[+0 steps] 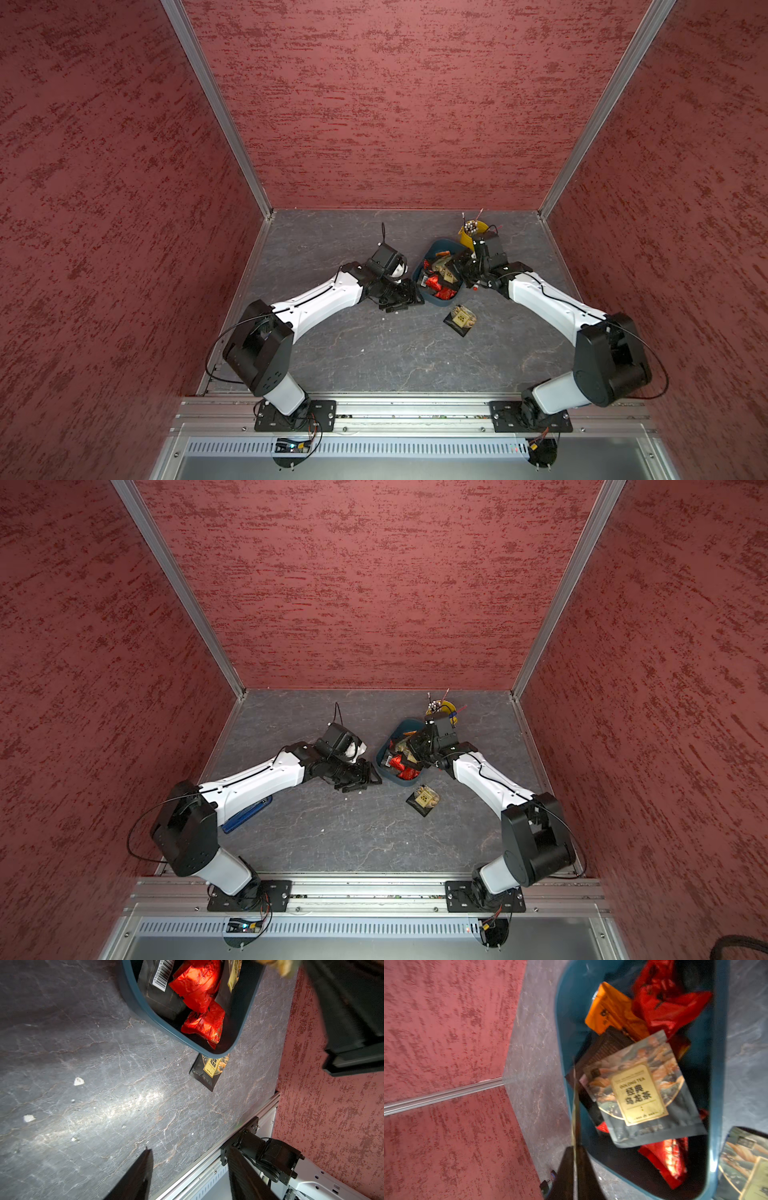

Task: Put the tea bags into the storage box
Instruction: Place the tea bag in the storage box, then pick up the tea bag from the center of the board.

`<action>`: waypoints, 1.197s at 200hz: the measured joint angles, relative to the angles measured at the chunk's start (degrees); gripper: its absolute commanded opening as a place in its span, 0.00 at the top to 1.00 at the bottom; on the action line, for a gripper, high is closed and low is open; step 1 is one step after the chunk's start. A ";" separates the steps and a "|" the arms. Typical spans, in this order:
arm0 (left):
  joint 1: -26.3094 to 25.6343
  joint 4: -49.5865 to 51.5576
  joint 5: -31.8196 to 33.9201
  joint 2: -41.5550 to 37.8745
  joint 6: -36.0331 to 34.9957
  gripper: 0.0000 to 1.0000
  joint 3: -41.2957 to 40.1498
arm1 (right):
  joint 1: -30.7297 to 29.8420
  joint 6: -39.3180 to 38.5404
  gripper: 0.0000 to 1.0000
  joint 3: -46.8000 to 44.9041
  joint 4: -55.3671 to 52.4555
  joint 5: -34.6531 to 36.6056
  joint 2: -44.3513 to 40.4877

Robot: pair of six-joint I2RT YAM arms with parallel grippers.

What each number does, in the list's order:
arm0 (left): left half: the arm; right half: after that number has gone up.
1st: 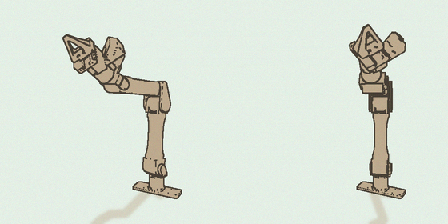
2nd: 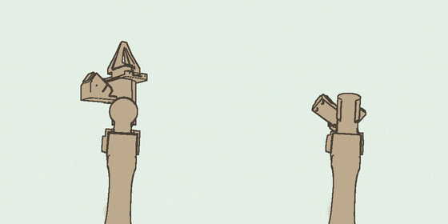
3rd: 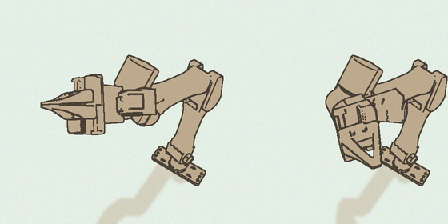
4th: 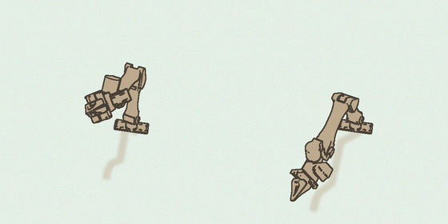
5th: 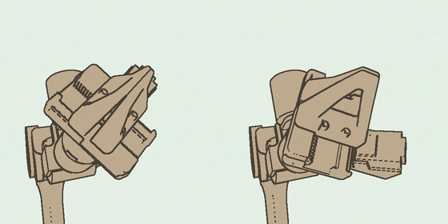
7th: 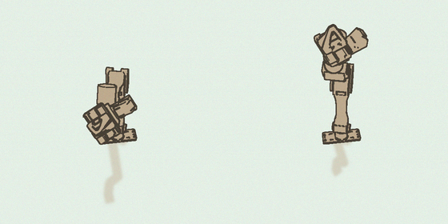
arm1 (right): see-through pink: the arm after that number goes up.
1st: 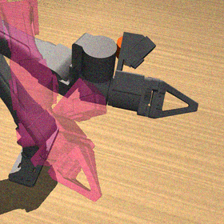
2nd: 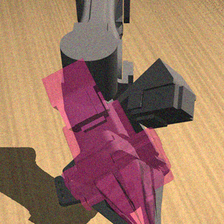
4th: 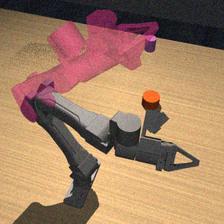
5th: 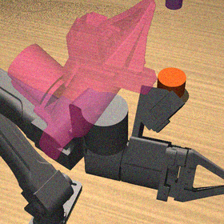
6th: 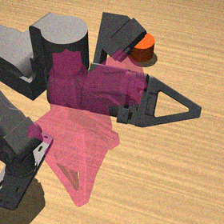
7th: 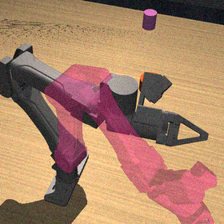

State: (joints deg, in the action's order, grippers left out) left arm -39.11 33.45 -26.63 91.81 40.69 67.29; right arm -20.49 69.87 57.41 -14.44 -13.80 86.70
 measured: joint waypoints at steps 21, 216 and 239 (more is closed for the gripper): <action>0.00 0.04 0.00 0.00 0.02 0.39 0.00 | 0.00 0.04 0.67 -1.62 -0.55 0.00 -0.07; -8.79 -22.53 5.18 7.19 9.22 0.39 -5.81 | 1.79 -4.00 1.00 -19.82 -14.32 4.94 -25.09; -9.29 -28.35 5.95 7.61 12.79 0.39 -8.90 | 3.41 -3.65 1.00 -22.47 -13.97 4.79 -25.44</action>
State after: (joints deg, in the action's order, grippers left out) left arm -48.40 5.10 -20.69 99.42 53.47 58.39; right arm -17.08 66.22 34.94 -28.40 -9.02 61.25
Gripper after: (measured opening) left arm 0.609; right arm 0.041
